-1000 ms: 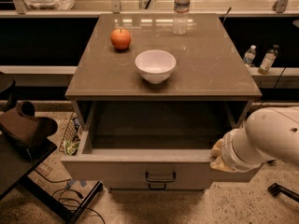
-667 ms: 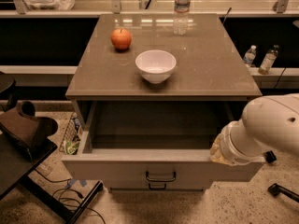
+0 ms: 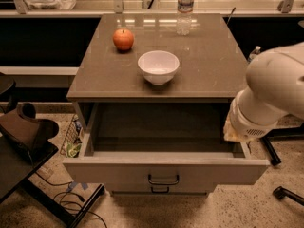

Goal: Open top drawer

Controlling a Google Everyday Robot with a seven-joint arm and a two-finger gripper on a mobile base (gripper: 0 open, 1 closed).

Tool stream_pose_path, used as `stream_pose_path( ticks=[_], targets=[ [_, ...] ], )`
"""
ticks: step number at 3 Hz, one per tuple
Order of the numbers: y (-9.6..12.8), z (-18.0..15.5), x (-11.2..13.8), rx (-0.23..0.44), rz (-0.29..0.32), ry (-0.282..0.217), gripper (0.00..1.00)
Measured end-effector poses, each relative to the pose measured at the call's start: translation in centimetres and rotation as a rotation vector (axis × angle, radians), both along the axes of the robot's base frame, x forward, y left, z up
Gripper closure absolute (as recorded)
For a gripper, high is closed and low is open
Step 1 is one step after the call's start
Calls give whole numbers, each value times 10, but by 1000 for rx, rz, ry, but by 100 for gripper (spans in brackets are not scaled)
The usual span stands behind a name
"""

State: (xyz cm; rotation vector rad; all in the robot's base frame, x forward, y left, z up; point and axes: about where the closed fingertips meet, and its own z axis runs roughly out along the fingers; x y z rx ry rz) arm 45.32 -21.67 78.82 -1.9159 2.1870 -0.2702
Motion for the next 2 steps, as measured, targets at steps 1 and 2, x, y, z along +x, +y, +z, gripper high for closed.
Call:
stream_pose_path(
  ticks=[1,2],
  targets=[
    [1,0,0,2,0,2,100],
    [12,-23,5,48,-1,-16,100]
  ],
)
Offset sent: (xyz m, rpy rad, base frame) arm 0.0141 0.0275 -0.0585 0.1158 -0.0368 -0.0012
